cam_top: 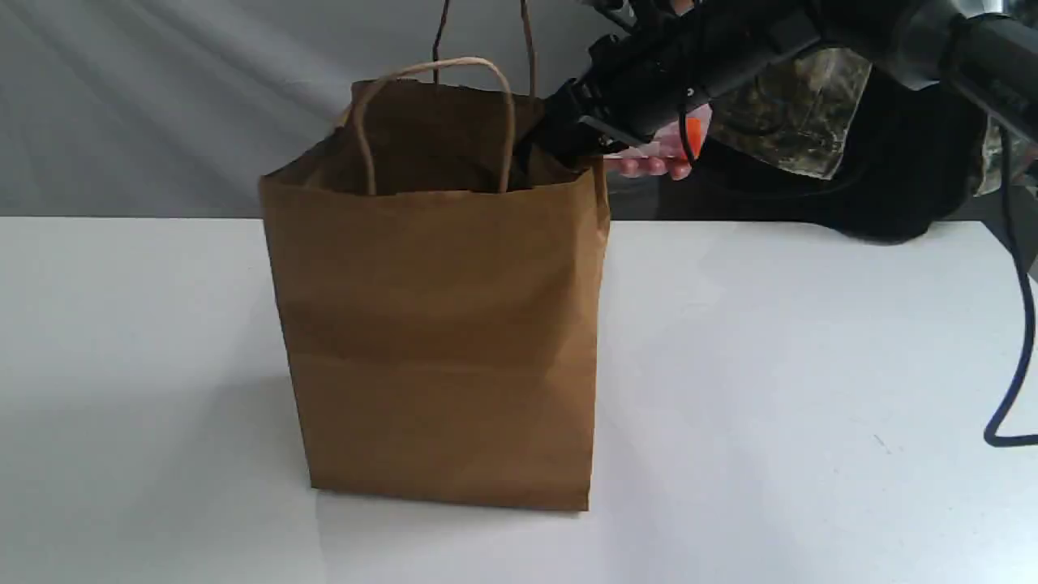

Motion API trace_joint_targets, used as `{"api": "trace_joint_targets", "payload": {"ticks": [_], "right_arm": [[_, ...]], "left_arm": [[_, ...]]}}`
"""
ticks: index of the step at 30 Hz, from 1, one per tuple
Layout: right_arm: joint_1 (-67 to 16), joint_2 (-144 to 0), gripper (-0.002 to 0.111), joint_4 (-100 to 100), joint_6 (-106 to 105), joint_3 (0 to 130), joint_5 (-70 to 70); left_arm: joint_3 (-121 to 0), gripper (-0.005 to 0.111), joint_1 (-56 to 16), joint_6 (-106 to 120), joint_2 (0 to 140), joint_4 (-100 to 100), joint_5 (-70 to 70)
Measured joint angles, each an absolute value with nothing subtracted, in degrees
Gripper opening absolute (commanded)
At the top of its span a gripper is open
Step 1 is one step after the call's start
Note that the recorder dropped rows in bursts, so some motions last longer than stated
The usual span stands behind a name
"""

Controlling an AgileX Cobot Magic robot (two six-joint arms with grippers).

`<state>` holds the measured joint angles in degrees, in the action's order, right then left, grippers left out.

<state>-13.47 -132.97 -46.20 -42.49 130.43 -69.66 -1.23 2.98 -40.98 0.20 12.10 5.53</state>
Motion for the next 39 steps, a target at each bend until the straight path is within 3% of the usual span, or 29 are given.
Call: {"api": "trace_joint_targets", "payload": {"ticks": [4,8,11,18,21,25,30,33,39], "right_arm": [[-13.98,-132.97,0.000,-46.20,-42.09,130.43,-69.66],[-15.22,-132.97,0.000,-46.20,-41.45,130.43,-69.66],[-16.80,-132.97,0.000,-46.20,-41.00,130.43,-69.66],[-19.32,-132.97,0.000,-44.82,-41.00,130.57,-69.44],[-19.32,-132.97,0.000,-44.13,-40.77,130.68,-69.33],[-19.32,-132.97,0.000,-42.80,-39.70,130.91,-69.21],[-19.32,-132.97,0.000,-41.64,-38.97,130.91,-68.74],[-19.32,-132.61,0.000,-41.34,-38.92,130.91,-68.74],[-19.32,-130.74,0.000,-39.27,-38.69,130.91,-69.51]], "left_arm": [[-5.17,0.000,2.56,-41.36,0.20,14.67,3.63],[-13.09,0.000,-3.10,-41.36,7.46,16.51,0.00],[-18.25,0.000,-12.17,-38.28,17.08,16.68,-2.18],[-30.75,0.002,-42.73,-22.50,40.24,17.58,-9.69],[-37.16,0.010,-48.85,-19.24,47.48,20.18,-15.42],[-44.28,0.028,-47.62,-18.36,53.06,21.31,-18.69],[-50.80,0.053,-39.08,-17.97,55.61,21.63,-18.90],[-51.37,0.056,-35.07,-15.13,56.36,21.78,-19.97],[-51.37,0.056,-33.61,0.67,60.87,10.60,-21.30]]}}
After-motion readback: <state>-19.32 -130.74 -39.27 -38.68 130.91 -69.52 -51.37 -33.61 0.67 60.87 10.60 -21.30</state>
